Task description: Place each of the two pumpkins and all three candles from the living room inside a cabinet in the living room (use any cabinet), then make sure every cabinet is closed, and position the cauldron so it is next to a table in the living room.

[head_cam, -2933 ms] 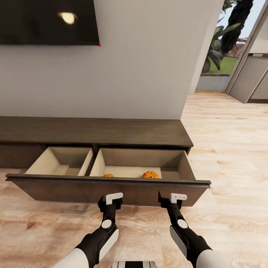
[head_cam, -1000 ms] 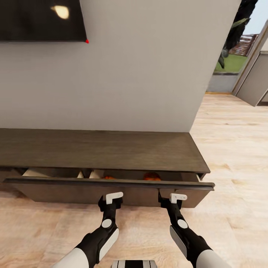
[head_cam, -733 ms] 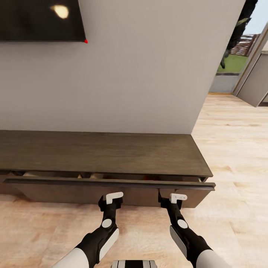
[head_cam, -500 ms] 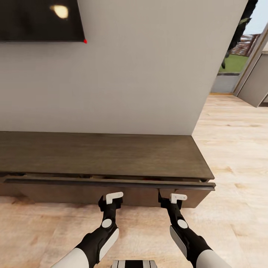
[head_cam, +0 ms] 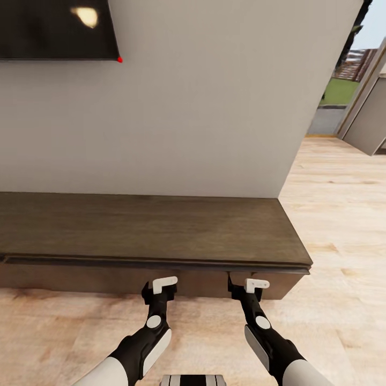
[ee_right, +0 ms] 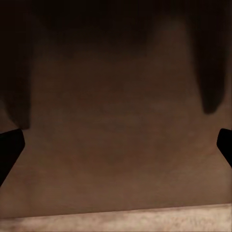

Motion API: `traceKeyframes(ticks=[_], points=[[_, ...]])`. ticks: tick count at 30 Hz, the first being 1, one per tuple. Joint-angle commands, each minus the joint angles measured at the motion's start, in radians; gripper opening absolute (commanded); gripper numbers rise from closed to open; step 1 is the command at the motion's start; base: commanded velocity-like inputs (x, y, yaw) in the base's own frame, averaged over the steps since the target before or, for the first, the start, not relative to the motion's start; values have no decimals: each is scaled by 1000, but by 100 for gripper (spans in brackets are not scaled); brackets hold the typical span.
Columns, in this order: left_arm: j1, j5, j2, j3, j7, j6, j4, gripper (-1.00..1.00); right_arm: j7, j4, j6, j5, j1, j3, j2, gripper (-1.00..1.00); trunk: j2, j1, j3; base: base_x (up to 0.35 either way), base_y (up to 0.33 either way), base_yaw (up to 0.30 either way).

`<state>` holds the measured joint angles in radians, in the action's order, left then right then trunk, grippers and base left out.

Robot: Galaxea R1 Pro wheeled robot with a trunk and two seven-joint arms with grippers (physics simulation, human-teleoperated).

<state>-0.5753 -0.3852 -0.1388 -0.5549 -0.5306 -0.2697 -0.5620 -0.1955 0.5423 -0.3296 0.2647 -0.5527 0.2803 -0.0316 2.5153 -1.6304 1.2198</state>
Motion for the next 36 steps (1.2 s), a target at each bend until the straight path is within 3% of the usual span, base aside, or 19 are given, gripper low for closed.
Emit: traceKeyframes(ticks=[1, 8, 20, 28, 31, 36], points=[[-1, -11, 1, -8, -6, -6, 1, 100, -7, -1, -5, 9, -1, 8, 1, 100, 0, 0, 1, 5, 0, 0], [-1, -11, 1, -8, -6, -6, 1, 100, -7, -1, -5, 10, -1, 8, 1, 100, 0, 0, 1, -32, 0, 0], [-1, -13, 1, -8, -3, -6, 0, 100, -6, -3, -2, 11, -1, 8, 1, 100, 0, 0, 1, -303, 0, 0], [-1, -17, 1, -8, 2, 13, -3, 100, 64, 2, 83, 15, -1, 6, 1, 100, 0, 0, 1, -328, 0, 0], [-1, -22, 1, -4, 3, 87, -40, 100, 79, 5, 140, 19, -1, 2, 0, 100, 0, 0, 1, -328, 0, 0], [0, -41, 5, 7, 1, 314, -202, 100, 83, 133, 351, 25, -2, -3, 0, 100, 0, 0, 1, -312, 0, 0]])
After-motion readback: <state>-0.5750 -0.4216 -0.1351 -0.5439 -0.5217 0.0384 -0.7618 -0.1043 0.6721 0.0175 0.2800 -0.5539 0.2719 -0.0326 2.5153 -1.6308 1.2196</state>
